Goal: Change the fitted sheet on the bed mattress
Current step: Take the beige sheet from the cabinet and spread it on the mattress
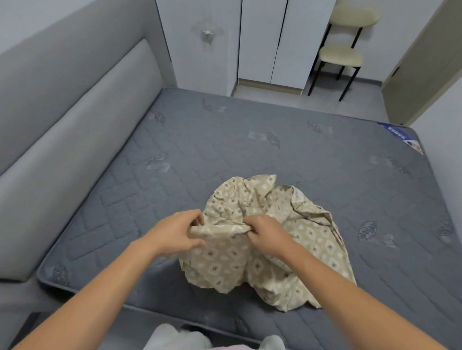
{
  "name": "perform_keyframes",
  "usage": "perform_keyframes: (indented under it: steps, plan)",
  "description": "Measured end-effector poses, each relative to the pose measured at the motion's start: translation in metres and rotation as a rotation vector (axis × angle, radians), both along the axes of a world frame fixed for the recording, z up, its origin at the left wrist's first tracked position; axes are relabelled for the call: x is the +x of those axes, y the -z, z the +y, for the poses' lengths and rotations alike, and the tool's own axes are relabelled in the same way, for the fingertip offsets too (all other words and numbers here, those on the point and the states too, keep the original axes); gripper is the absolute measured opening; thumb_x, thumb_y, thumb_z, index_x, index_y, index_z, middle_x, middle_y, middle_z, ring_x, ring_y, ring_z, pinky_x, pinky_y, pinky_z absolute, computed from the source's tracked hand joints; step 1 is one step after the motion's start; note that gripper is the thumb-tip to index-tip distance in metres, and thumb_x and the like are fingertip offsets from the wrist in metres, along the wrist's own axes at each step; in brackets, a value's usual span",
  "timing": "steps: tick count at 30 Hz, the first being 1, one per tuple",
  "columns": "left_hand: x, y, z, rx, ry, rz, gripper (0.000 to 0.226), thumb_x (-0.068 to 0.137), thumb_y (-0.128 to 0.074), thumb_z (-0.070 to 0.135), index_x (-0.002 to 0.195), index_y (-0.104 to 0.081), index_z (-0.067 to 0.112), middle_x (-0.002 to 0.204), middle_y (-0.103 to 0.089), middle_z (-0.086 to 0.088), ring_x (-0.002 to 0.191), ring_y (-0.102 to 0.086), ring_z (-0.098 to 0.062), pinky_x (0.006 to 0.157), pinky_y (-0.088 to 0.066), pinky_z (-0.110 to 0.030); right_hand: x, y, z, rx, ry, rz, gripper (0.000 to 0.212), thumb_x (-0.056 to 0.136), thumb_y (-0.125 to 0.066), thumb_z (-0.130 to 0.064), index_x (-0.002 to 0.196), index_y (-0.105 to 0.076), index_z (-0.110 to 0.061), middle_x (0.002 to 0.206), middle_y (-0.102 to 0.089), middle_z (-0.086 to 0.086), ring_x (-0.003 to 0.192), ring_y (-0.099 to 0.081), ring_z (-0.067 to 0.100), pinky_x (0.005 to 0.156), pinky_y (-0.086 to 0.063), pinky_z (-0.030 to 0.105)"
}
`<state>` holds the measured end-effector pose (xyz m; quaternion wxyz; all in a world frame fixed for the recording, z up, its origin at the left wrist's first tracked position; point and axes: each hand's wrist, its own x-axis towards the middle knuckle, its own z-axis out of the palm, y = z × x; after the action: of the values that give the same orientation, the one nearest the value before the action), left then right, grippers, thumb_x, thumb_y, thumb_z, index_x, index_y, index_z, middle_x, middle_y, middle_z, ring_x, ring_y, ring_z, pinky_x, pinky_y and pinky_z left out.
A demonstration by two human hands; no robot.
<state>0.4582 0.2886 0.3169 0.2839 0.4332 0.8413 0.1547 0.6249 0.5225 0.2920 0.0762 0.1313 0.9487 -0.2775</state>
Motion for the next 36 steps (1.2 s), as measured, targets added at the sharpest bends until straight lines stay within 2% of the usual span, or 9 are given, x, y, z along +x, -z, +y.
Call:
perform_keyframes:
  steps: [3, 7, 11, 16, 19, 23, 26, 31, 36]
  plan:
    - [0.02, 0.007, 0.023, 0.039, 0.063, -0.043, 0.04, 0.079, -0.074, 0.058, 0.109, -0.056, 0.039, 0.106, -0.062, 0.02, 0.097, -0.059, -0.004, 0.082, -0.05, -0.035, -0.005, -0.015, -0.014, -0.033, -0.033, 0.027, 0.028, 0.091, -0.057, -0.02, 0.066, -0.047, -0.022, 0.061, -0.052, -0.006, 0.059, -0.05, 0.015, 0.059, -0.043, 0.044]
    - [0.029, 0.016, 0.043, 0.142, 0.036, -0.139, 0.022, 0.099, -0.059, 0.019, 0.079, -0.056, 0.023, 0.071, -0.059, 0.008, 0.071, -0.058, -0.016, 0.067, -0.043, -0.04, 0.004, -0.014, -0.012, -0.056, -0.005, 0.029, 0.032, 0.096, -0.062, -0.031, 0.067, -0.05, -0.028, 0.063, -0.055, -0.008, 0.062, -0.053, 0.013, 0.062, -0.048, 0.045]
    - [0.019, 0.008, 0.045, 0.23, -0.003, -0.205, 0.026, 0.107, -0.051, 0.017, 0.082, -0.057, 0.017, 0.076, -0.06, 0.002, 0.072, -0.055, -0.018, 0.069, -0.044, -0.043, 0.024, 0.001, 0.007, -0.169, 0.05, -0.055, 0.04, 0.088, -0.068, -0.063, 0.079, -0.062, -0.025, 0.071, -0.064, -0.006, 0.067, -0.06, 0.011, 0.065, -0.048, 0.04]
    - [0.014, -0.01, 0.045, 0.247, -0.05, -0.221, 0.026, 0.107, -0.05, 0.014, 0.081, -0.054, 0.016, 0.073, -0.057, -0.001, 0.065, -0.047, -0.006, 0.063, -0.041, -0.036, 0.034, 0.013, 0.022, -0.129, 0.065, -0.153, 0.042, 0.085, -0.076, -0.061, 0.077, -0.06, -0.024, 0.072, -0.063, -0.004, 0.069, -0.06, 0.017, 0.063, -0.045, 0.041]
    - [0.01, -0.009, 0.036, 0.155, -0.002, -0.257, 0.016, 0.1, -0.06, 0.036, 0.091, -0.057, 0.024, 0.082, -0.062, -0.002, 0.07, -0.055, -0.012, 0.067, -0.051, -0.043, 0.035, 0.011, 0.031, -0.122, 0.106, -0.148, 0.039, 0.089, -0.074, -0.061, 0.074, -0.063, -0.027, 0.068, -0.062, -0.007, 0.064, -0.058, 0.013, 0.058, -0.041, 0.035]
    - [0.02, -0.002, 0.04, -0.121, 0.191, -0.006, 0.06, 0.078, -0.063, 0.081, 0.129, -0.054, 0.051, 0.117, -0.064, 0.027, 0.106, -0.06, -0.005, 0.09, -0.053, -0.042, 0.025, -0.012, 0.016, -0.107, 0.053, -0.037, 0.038, 0.094, -0.071, -0.052, 0.068, -0.06, -0.026, 0.063, -0.058, -0.008, 0.06, -0.052, 0.009, 0.058, -0.04, 0.035]
    - [0.025, 0.003, 0.053, -0.031, 0.207, -0.14, 0.006, 0.091, -0.067, 0.044, 0.094, -0.064, 0.04, 0.088, -0.069, 0.016, 0.086, -0.065, -0.013, 0.08, -0.055, -0.048, 0.022, -0.026, 0.003, -0.075, -0.024, -0.011, 0.047, 0.096, -0.071, -0.044, 0.06, -0.044, -0.029, 0.058, -0.047, -0.009, 0.056, -0.044, 0.009, 0.057, -0.035, 0.036]
    - [0.019, -0.005, 0.06, 0.108, 0.155, -0.385, 0.027, 0.097, -0.055, 0.006, 0.09, -0.071, 0.026, 0.079, -0.066, 0.016, 0.074, -0.058, -0.003, 0.069, -0.046, -0.025, 0.043, -0.01, 0.019, -0.089, 0.023, -0.133, 0.041, 0.086, -0.079, -0.048, 0.064, -0.049, -0.03, 0.062, -0.056, -0.009, 0.061, -0.052, 0.009, 0.062, -0.044, 0.038]
    - [-0.003, -0.018, 0.069, 0.288, 0.039, -0.328, 0.016, 0.094, -0.055, 0.01, 0.079, -0.06, 0.009, 0.071, -0.055, 0.0, 0.07, -0.05, -0.005, 0.069, -0.04, -0.035, 0.068, 0.014, 0.048, -0.067, 0.156, -0.283, 0.037, 0.09, -0.076, -0.049, 0.07, -0.053, -0.027, 0.073, -0.059, -0.006, 0.069, -0.056, 0.014, 0.061, -0.039, 0.036]
